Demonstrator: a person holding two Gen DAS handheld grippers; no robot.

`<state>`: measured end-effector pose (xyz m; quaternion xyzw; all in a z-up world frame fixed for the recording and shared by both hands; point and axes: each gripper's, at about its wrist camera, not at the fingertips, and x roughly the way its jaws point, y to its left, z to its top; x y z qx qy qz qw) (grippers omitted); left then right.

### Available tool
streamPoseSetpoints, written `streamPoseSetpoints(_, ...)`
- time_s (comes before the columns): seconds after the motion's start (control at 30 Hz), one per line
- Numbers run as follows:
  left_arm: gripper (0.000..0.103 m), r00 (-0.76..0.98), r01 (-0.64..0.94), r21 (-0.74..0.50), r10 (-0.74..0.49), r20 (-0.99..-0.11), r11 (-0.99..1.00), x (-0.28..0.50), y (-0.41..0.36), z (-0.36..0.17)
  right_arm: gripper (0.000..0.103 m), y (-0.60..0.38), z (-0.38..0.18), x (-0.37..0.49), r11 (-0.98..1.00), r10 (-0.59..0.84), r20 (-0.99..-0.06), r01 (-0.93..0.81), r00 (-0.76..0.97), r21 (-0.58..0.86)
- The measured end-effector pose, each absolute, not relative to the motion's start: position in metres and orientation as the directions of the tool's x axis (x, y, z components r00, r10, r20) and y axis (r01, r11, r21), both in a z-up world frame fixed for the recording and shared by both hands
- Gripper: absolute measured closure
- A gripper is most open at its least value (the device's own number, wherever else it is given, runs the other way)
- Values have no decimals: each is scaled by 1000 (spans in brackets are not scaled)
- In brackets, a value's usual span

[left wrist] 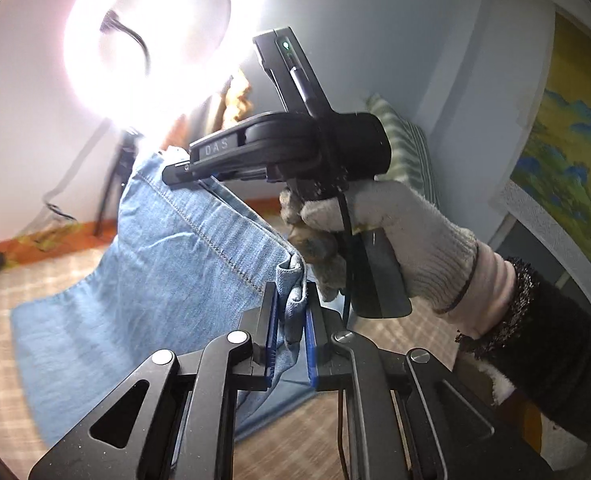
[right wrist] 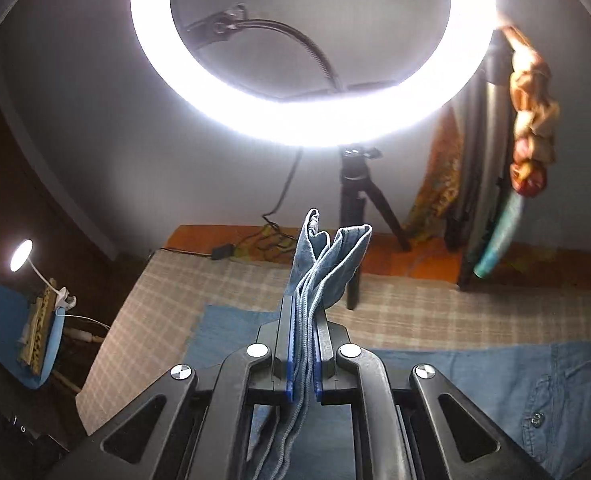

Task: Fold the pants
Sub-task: 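Lift the held jeans end with both grippers and fold it over the rest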

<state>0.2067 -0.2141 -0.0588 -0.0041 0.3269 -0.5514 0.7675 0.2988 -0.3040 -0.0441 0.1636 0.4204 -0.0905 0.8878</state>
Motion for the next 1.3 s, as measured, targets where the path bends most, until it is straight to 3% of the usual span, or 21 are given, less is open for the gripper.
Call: streamPoseSetpoints(1.3,93,-84,852,-490,-873,-480,187,175,-379,-112,99,-486,-97,164,844,-264,-843,535,469,34)
